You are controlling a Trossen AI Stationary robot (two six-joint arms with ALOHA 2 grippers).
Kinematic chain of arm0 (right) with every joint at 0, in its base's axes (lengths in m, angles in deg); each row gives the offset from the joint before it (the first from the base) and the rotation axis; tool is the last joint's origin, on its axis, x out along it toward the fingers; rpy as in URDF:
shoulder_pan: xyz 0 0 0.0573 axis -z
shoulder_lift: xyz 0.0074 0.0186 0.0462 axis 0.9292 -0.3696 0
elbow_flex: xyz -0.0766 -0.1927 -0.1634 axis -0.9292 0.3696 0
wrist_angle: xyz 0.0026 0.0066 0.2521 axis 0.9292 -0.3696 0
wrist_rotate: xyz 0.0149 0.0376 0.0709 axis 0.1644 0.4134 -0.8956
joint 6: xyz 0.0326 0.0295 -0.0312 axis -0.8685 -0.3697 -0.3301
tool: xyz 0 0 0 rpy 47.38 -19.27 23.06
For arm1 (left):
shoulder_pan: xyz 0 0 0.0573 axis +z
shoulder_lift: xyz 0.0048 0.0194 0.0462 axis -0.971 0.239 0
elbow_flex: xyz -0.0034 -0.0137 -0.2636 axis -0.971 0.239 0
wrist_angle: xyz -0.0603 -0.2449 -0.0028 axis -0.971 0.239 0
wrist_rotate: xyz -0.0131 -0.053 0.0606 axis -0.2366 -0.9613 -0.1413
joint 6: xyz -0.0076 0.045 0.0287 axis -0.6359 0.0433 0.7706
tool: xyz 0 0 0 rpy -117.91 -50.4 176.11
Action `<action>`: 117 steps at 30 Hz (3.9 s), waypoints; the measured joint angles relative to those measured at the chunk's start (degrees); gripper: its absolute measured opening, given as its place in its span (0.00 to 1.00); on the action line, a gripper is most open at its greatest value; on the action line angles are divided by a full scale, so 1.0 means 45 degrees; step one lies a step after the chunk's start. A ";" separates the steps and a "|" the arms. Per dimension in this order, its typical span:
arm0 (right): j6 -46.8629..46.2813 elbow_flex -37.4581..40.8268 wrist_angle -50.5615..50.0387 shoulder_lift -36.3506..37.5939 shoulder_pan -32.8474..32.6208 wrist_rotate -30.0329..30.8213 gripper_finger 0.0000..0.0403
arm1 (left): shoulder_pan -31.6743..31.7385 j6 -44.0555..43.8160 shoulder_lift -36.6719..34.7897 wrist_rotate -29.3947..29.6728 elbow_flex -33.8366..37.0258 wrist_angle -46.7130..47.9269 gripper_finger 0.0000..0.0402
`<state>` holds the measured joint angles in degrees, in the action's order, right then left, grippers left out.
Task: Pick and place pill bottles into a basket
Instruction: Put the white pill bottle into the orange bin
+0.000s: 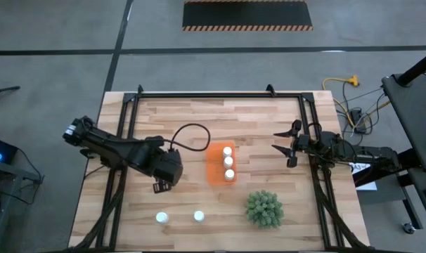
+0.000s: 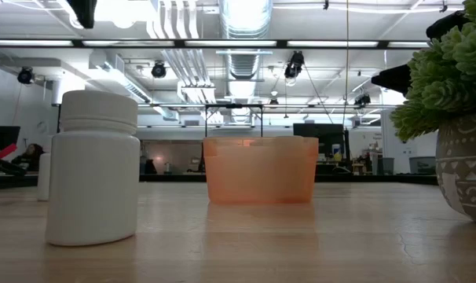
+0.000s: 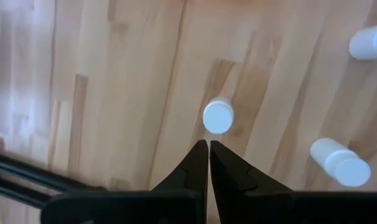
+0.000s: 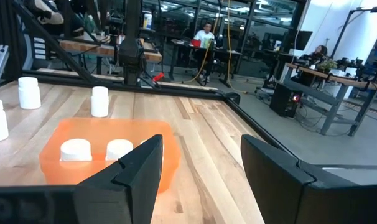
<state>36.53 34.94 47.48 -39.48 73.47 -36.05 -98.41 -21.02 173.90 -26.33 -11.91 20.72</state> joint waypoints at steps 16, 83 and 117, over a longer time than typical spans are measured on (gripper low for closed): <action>0.0024 0.0000 0.0005 -0.0005 0.0000 0.0000 0.51 | 0.0000 -0.0613 -0.2316 -0.0605 0.4070 -0.3563 0.12; -0.0004 0.0010 0.0004 -0.0024 0.0003 0.0000 0.51 | 0.0359 0.0228 -0.1165 -0.1069 0.8654 -0.8336 0.77; 0.0024 0.0010 0.0009 -0.0015 0.0003 0.0000 0.51 | 0.0825 0.0210 -0.1146 -0.1583 0.6676 -0.7307 0.34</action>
<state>36.63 34.98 47.52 -39.55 73.48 -36.05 -94.70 -20.07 168.75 -33.46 18.14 -12.16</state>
